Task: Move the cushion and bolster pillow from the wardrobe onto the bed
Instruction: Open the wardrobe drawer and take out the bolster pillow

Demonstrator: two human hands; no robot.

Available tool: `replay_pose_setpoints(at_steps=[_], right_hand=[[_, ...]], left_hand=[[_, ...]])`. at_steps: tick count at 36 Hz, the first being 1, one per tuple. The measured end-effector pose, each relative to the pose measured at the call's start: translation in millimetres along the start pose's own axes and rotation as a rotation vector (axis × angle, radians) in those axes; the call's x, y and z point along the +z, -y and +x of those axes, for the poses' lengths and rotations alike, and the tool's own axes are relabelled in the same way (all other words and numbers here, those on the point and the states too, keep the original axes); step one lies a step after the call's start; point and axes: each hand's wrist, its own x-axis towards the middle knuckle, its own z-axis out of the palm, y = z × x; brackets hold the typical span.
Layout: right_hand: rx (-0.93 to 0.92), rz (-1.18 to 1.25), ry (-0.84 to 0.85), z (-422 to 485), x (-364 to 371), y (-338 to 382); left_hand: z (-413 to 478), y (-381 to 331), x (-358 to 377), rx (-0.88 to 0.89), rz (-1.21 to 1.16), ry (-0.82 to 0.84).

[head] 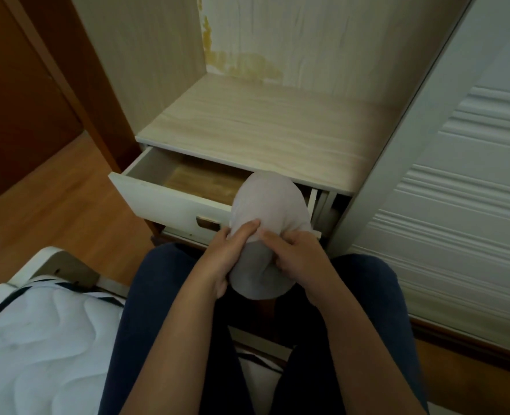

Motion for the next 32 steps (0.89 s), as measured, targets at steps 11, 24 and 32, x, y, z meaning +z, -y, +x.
replay_pose_setpoints(at_steps=[11, 24, 32], right_hand=[[-0.078, -0.02, -0.516, 27.9, -31.9, -21.6], [0.622, 0.536, 0.102, 70.5, -35.7, -26.9], [0.637, 0.491, 0.046, 56.5, -21.2, -28.5]], left_hand=[[12.7, -19.3, 13.7, -0.153, 0.106, 0.019], [35.3, -22.7, 17.2, -0.232, -0.046, -0.016], [25.8, -17.9, 4.2, -0.256, 0.078, -0.022]])
